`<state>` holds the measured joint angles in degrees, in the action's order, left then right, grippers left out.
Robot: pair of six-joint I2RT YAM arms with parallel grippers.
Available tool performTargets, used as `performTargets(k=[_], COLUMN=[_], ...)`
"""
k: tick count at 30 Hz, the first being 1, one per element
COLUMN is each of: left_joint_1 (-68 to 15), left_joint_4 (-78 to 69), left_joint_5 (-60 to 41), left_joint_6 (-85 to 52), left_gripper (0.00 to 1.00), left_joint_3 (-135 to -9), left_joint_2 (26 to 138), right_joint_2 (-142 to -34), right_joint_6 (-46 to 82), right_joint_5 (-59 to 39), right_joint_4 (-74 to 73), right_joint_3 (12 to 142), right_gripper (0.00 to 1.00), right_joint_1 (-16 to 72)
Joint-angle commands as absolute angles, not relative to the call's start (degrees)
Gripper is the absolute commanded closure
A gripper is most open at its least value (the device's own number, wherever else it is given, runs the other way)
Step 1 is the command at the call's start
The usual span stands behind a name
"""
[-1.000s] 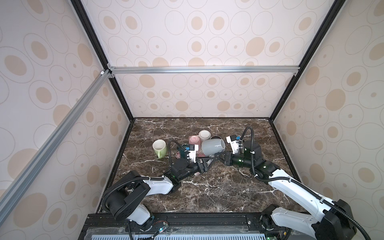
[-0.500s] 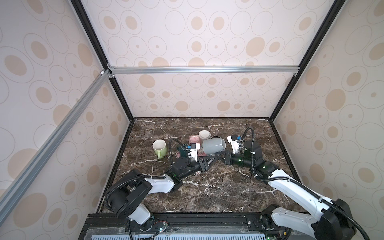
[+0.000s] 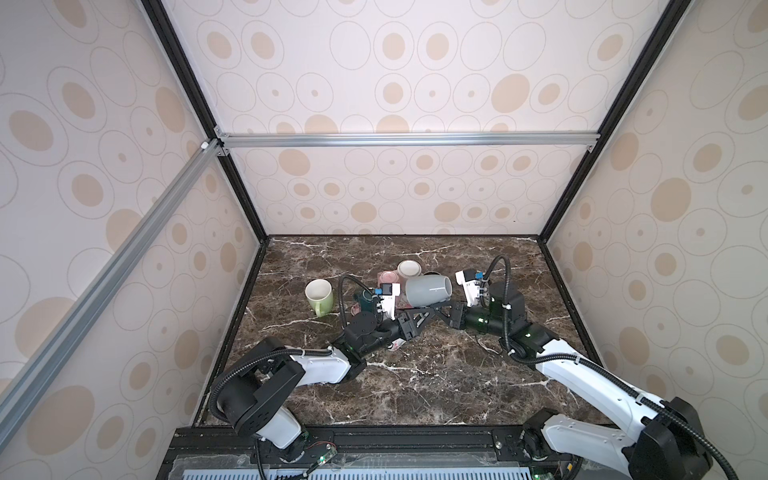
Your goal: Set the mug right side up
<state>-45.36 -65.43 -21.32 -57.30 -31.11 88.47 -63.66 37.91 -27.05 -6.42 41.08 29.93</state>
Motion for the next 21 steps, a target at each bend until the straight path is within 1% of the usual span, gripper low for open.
performTargets(k=[1, 9, 16, 21], left_joint_1=[-45.97, -45.96, -45.97, -45.96], left_joint_4=[-69.13, -71.54, -70.66, -70.58], left_joint_5=[-22.39, -23.98, -23.43, -23.54], left_joint_6=[-56.62, -54.66, -52.70, -52.17], left_gripper=[0.53, 0.56, 0.65, 0.68], left_joint_3=[-34.54, -34.44, -34.19, -33.90], left_joint_2=[88.35, 86.89, 85.72, 85.35], right_joint_2=[-62.93, -62.79, -63.67, -64.72], right_joint_6=[38.05, 37.43, 38.08, 38.90], right_joint_5=[-30.65, -31.55, -33.89, -35.56], right_joint_4=[-10.06, -9.75, -10.72, -12.12], right_joint_3=[40.20, 39.76, 39.38, 38.80], right_gripper=[1.00, 1.00, 1.00, 1.00], right_joint_1=[30.87, 30.40, 30.11, 29.75])
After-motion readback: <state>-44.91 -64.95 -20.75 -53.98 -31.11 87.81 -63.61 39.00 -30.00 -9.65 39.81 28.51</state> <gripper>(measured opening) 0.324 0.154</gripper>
